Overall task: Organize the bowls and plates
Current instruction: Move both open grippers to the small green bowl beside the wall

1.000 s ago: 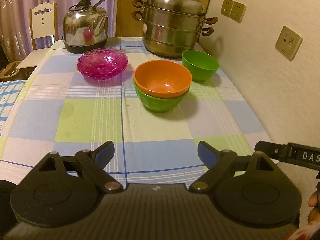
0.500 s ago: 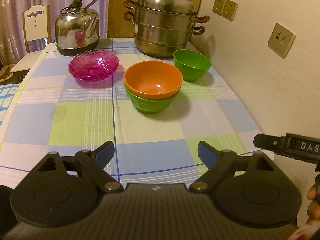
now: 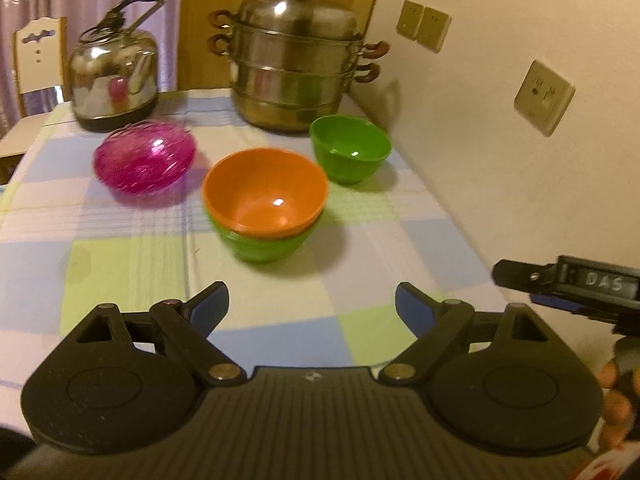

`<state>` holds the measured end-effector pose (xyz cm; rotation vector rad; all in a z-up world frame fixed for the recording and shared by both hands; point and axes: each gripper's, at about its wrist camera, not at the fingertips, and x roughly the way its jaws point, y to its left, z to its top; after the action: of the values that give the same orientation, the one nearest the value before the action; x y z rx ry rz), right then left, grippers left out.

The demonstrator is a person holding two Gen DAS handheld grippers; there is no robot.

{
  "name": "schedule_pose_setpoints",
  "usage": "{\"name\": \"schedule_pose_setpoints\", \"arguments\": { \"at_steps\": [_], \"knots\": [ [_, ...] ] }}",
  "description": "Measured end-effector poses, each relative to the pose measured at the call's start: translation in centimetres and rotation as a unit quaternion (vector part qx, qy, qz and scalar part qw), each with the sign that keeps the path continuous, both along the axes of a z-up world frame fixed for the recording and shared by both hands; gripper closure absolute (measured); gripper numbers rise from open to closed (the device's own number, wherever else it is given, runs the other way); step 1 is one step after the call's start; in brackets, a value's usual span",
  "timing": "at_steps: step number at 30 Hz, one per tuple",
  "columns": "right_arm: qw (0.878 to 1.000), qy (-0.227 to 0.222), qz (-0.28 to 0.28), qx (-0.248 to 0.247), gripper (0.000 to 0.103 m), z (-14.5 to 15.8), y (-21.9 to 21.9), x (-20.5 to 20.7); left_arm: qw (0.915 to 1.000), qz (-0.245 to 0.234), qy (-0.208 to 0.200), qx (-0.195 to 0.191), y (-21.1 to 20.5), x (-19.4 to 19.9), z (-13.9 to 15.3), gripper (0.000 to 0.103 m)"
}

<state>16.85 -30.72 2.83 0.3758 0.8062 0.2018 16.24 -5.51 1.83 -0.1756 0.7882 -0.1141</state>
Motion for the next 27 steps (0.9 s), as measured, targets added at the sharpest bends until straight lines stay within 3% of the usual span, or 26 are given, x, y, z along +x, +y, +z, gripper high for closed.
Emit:
{"name": "schedule_pose_setpoints", "arguments": {
  "at_steps": [6,16,27],
  "knots": [
    [1.0,-0.008,-0.009,-0.004,0.032,0.2,-1.0,4.4,0.9994,-0.033,-0.003,0.005,-0.2,5.6,1.3,0.014],
    [1.0,-0.013,-0.005,0.001,0.032,-1.1,-1.3,14.4,0.9956,-0.086,0.001,0.037,-0.5,19.5,2.2,0.014],
    [1.0,0.002,0.008,0.011,0.032,-3.3,-0.4,25.6,0.9931,-0.096,0.049,0.044,-1.0,32.6,-1.9,0.014]
  ]
}}
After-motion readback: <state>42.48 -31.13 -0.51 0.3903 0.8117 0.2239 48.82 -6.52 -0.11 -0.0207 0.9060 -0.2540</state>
